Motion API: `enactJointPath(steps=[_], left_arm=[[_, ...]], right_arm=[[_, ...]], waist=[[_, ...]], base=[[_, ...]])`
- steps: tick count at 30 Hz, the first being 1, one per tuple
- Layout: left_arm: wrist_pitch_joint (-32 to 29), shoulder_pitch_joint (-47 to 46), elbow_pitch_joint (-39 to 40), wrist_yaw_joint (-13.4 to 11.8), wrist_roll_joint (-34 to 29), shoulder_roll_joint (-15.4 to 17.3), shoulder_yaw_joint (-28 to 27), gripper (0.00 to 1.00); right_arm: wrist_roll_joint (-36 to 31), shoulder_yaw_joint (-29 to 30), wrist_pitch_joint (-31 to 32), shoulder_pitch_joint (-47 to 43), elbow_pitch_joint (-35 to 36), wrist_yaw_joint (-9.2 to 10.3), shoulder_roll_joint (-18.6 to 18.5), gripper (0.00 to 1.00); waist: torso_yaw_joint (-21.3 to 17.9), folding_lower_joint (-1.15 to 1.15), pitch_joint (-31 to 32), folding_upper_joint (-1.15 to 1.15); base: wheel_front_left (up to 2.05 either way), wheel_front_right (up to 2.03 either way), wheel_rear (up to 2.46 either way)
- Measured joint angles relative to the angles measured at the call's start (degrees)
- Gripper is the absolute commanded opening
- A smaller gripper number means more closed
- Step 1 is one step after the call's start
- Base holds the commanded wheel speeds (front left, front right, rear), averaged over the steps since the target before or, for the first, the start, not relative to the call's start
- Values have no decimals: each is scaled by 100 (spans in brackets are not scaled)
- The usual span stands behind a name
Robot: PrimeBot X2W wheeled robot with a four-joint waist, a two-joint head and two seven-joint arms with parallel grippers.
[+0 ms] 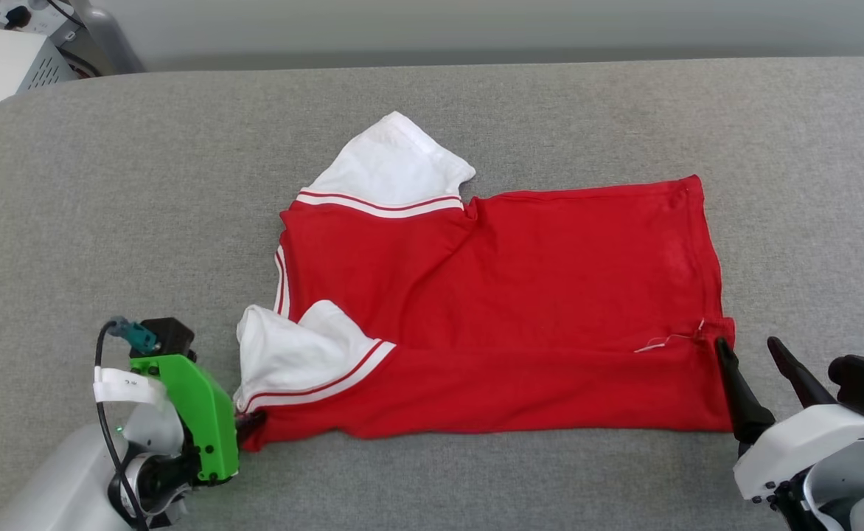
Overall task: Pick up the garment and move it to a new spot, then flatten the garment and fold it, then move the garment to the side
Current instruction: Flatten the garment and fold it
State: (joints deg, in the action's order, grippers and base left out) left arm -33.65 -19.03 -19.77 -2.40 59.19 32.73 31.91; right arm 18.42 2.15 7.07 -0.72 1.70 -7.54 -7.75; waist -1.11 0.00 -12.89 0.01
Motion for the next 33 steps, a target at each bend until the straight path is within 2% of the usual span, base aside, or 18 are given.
enactJointPath(steps=[4,8,13,19,20,23,24,25,26,33], left_arm=[[189,-2,-9,62,-22,-101,31,0],[491,74,147,59,-99,-91,31,0],[778,254,679,-118,-298,-38,-33,0],[995,321,1343,-301,-472,63,-65,0],[1025,336,1499,-341,-476,66,-74,0],[1094,361,1548,-342,-478,58,-75,0],[1121,378,1557,-342,-478,55,-77,0],[1146,394,1560,-342,-477,45,-80,0],[1169,408,1564,-342,-467,31,-90,0],[1500,589,1463,-314,-366,-123,-198,0]], right_arm=[[229,67,478,-1,-88,0,-136,100],[482,126,1329,-3,-175,0,-341,100],[635,134,2438,3,-142,1,-474,100],[683,-22,2991,374,-277,0,-593,100],[683,-97,3166,558,-608,0,-608,100],[731,-198,3379,634,-851,4,-627,100],[756,-242,3484,649,-906,8,-636,48],[780,-264,3542,675,-925,9,-644,9],[806,-274,3580,682,-935,9,-648,0],[911,-294,3662,774,-956,5,-650,0]], waist=[[25,0,29,0],[65,0,87,0],[161,0,134,0],[296,0,61,0],[351,0,-3,0],[417,0,-52,0],[436,0,-69,0],[451,0,-84,-1],[460,0,-96,0],[461,0,-3,0]], base=[[0,0,0],[0,0,0],[0,0,0],[0,0,0],[0,0,0],[0,0,0],[0,0,0],[0,0,0],[0,0,0],[0,0,0]])
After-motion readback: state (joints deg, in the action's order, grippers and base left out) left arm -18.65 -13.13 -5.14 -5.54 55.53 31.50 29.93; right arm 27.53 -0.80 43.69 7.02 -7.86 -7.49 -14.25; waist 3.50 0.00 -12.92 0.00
